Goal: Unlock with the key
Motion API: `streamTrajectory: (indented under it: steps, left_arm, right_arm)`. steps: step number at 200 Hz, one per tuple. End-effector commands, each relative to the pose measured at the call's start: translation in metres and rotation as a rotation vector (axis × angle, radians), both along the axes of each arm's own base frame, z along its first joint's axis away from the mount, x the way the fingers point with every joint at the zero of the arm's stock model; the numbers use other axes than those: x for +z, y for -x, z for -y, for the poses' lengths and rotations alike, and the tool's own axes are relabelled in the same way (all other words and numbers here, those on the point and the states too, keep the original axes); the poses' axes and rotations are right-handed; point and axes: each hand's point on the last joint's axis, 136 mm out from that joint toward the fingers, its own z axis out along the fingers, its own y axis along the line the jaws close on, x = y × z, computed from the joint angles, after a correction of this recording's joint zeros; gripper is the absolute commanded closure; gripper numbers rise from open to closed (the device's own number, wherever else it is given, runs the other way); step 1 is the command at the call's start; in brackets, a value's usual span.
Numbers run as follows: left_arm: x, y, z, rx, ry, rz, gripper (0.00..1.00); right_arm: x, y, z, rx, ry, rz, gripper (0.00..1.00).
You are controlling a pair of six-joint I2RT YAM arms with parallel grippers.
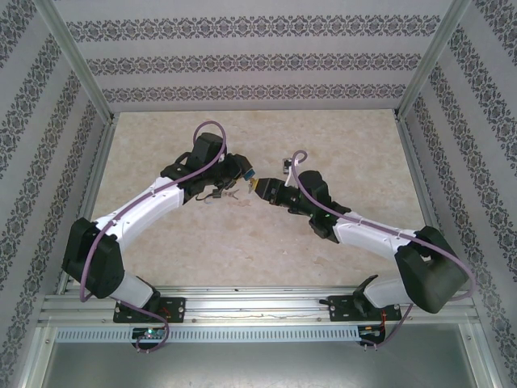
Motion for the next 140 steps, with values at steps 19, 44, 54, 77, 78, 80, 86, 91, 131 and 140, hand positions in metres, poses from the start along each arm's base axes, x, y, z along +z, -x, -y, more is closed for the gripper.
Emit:
streamTrajectory:
  steps: [19,44,54,77,78,80,86,91,131,140]
  left_arm:
    - [0.04,-0.004,0.005,-0.014,0.097,0.105,0.75]
    - [0.042,-0.003,0.005,-0.014,0.103,0.111,0.75]
    - [0.043,-0.003,0.006,-0.017,0.109,0.115,0.75]
    - [0.047,-0.003,0.009,-0.025,0.129,0.123,0.75]
    - [0.047,-0.003,0.009,-0.026,0.13,0.124,0.75]
    - [0.047,-0.003,0.009,-0.026,0.13,0.123,0.75]
    - [0.047,-0.003,0.01,-0.026,0.132,0.124,0.75]
    - [0.048,-0.003,0.01,-0.027,0.132,0.124,0.75]
    - [0.049,-0.003,0.01,-0.025,0.136,0.127,0.75]
    - [0.048,-0.003,0.009,-0.025,0.135,0.125,0.75]
  right_arm:
    - [0.028,-0.011,-0.009,0.016,-0.066,0.049,0.64]
    - [0.029,-0.011,-0.01,0.022,-0.08,0.049,0.69]
    - [0.029,-0.012,-0.01,0.021,-0.084,0.047,0.69]
    - [0.029,-0.014,-0.008,0.011,-0.106,0.04,0.69]
    - [0.03,-0.014,-0.008,0.01,-0.107,0.04,0.69]
    - [0.03,-0.015,-0.007,0.009,-0.11,0.041,0.69]
    - [0.031,-0.016,-0.006,0.007,-0.121,0.042,0.69]
    - [0.033,-0.016,-0.005,0.005,-0.129,0.044,0.69]
    - [0.039,-0.017,-0.005,0.011,-0.162,0.04,0.72]
    - [0.039,-0.018,-0.005,0.013,-0.169,0.035,0.73]
